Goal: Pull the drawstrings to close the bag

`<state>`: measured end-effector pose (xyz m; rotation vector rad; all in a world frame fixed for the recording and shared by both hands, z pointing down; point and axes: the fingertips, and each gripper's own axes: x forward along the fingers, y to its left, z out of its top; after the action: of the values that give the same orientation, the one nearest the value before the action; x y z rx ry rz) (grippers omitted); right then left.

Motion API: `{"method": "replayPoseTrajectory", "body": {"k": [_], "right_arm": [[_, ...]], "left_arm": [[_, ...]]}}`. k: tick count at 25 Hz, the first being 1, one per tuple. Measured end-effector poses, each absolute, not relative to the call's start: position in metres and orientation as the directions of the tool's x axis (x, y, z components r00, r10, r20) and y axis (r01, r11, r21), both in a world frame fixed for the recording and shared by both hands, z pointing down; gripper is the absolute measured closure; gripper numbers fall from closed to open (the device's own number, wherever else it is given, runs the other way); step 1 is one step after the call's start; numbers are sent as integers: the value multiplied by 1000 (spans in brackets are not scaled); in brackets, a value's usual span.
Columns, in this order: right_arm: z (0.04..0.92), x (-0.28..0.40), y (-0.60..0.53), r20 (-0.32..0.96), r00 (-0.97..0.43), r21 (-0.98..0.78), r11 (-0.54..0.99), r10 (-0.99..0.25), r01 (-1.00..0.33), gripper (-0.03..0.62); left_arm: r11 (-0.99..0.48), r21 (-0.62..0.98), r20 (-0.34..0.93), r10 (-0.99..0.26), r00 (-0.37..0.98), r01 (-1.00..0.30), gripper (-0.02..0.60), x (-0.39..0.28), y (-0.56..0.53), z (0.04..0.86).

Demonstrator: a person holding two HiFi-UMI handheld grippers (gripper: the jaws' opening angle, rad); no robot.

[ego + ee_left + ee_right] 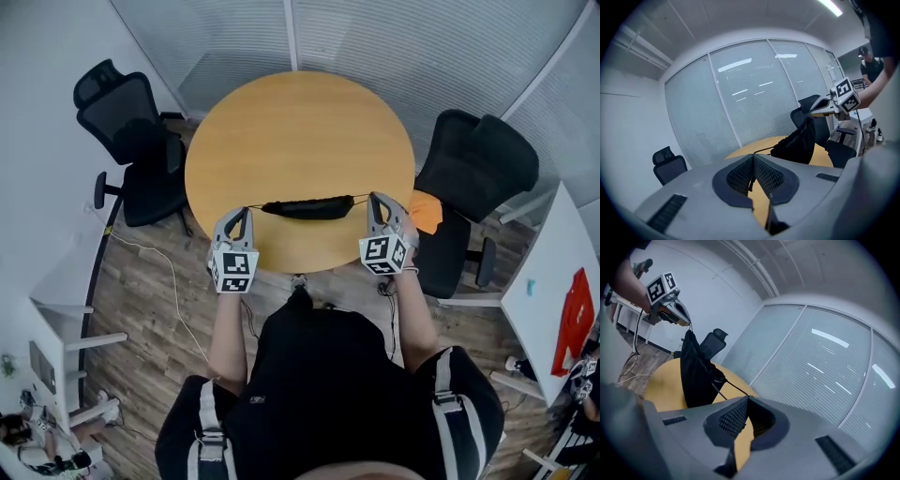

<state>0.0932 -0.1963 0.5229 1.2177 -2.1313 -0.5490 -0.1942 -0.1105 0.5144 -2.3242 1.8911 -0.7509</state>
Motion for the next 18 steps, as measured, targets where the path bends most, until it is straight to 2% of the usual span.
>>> {"method": "replayPoseTrajectory", "body": {"k": [18], "right_arm": [[517,125,-165,275,-410,672,479,-870,-565,539]], "left_arm": [[-119,-349,285,-958,16,-929,565,-193,-45,489]]}}
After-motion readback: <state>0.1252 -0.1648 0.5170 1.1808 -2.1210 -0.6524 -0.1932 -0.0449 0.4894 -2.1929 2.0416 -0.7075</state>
